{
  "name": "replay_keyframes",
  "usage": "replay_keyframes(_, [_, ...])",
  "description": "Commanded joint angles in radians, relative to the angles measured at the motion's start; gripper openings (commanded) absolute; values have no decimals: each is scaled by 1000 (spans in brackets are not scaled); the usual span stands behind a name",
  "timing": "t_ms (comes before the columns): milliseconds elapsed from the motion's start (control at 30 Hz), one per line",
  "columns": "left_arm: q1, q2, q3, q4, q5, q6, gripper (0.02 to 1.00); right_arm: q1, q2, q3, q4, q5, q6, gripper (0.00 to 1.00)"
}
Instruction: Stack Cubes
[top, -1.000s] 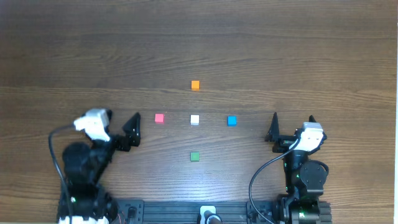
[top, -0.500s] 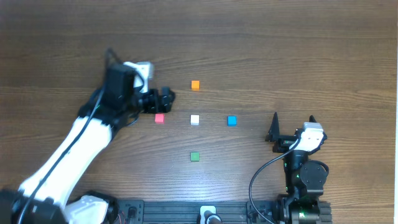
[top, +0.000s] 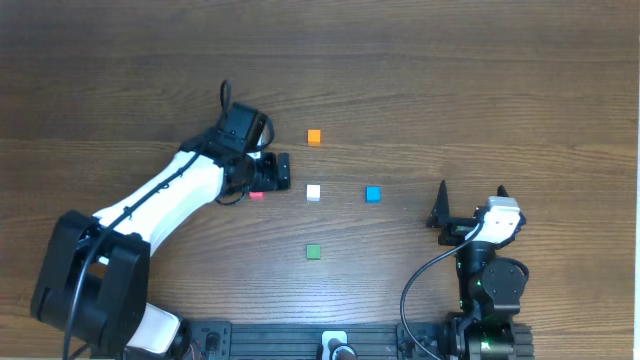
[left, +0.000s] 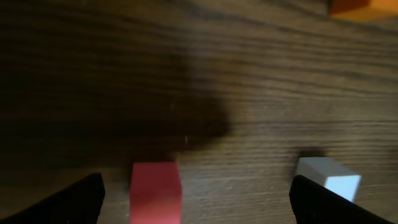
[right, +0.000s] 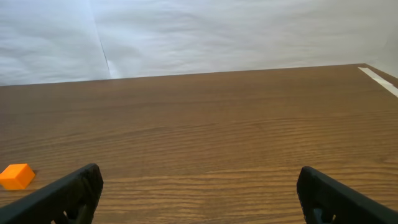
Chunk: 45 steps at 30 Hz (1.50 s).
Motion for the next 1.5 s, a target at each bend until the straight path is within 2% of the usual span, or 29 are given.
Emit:
replay_keyframes(33, [-4, 6, 17, -29, -50, -41, 956, 5, -8, -5, -3, 10, -5, 993])
replay_keyframes(467, [-24, 32, 17, -79, -129, 6, 895, 5, -8, -5, -3, 10, -5, 993])
replay_keyframes(800, [-51, 81, 17, -37, -135, 43, 866, 5, -8, -5, -3, 10, -5, 993])
replay_keyframes(933, [-51, 82, 17, -37, -139, 46, 768, 5, -8, -5, -3, 10, -5, 993])
replay_keyframes(1067, [-51, 82, 17, -37, -147, 47, 608, 5, -8, -5, -3, 10, -5, 993])
replay_keyframes(1267, [-51, 82, 17, -38, -155, 47, 472, 5, -8, -5, -3, 10, -6, 991])
replay_keyframes(1500, [-51, 82, 17, -38, -162, 47, 360, 5, -8, -5, -3, 10, -5, 993])
